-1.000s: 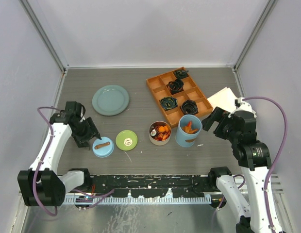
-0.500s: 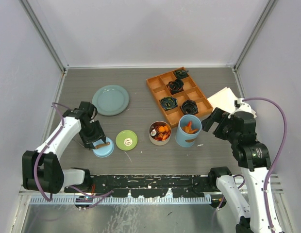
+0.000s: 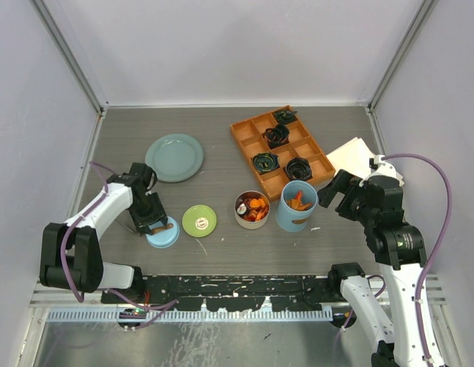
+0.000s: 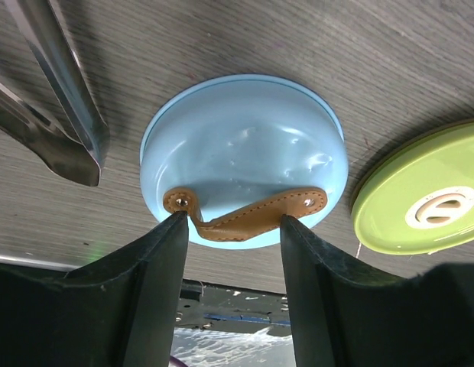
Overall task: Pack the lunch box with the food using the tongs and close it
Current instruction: Pick up the box lid from the center of the board.
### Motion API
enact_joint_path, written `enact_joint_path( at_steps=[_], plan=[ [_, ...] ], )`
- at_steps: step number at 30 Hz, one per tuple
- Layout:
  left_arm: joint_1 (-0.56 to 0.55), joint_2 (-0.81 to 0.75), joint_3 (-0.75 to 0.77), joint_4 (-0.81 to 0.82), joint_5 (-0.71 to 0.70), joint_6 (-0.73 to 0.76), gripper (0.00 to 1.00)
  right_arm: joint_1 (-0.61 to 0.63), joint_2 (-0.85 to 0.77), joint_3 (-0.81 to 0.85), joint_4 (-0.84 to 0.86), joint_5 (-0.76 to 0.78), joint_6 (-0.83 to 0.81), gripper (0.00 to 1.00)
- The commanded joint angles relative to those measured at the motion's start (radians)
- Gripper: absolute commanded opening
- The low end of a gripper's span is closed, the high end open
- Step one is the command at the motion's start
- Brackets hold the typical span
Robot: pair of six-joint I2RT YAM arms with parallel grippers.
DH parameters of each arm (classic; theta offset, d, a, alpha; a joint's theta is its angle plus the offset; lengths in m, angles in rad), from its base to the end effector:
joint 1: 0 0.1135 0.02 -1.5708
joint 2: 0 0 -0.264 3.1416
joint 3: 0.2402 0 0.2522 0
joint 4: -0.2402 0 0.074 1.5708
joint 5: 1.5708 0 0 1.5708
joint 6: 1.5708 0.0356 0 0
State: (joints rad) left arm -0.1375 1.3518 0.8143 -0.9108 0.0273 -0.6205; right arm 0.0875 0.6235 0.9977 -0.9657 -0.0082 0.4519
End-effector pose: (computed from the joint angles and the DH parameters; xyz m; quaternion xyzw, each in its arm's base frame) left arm 0.2150 -0.0307 0.1885 -0.2379 0.9693 -0.0353 0.0518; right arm 0.1023 0.0093 0.3519 0.1580 0.8682 0.1288 0.4523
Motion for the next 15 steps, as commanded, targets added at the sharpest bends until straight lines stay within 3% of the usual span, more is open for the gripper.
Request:
enact_joint_path(
  at_steps=[1, 8, 15],
  plan=[
    [-0.003, -0.02, -0.01, 0.05, -0.038, 0.005, 0.52, -0.003, -0.01, 0.009, 0.025, 0.021, -0.001, 1.0],
    [-0.004, 0.003, -0.029, 0.074, -0.03, 0.006, 0.45, -0.003, -0.005, 0.01, 0.026, 0.015, 0.0, 1.0],
    [-0.003, -0.013, -0.023, 0.07, -0.024, 0.017, 0.21, -0.004, -0.004, 0.011, 0.027, 0.02, 0.009, 1.0]
  ],
)
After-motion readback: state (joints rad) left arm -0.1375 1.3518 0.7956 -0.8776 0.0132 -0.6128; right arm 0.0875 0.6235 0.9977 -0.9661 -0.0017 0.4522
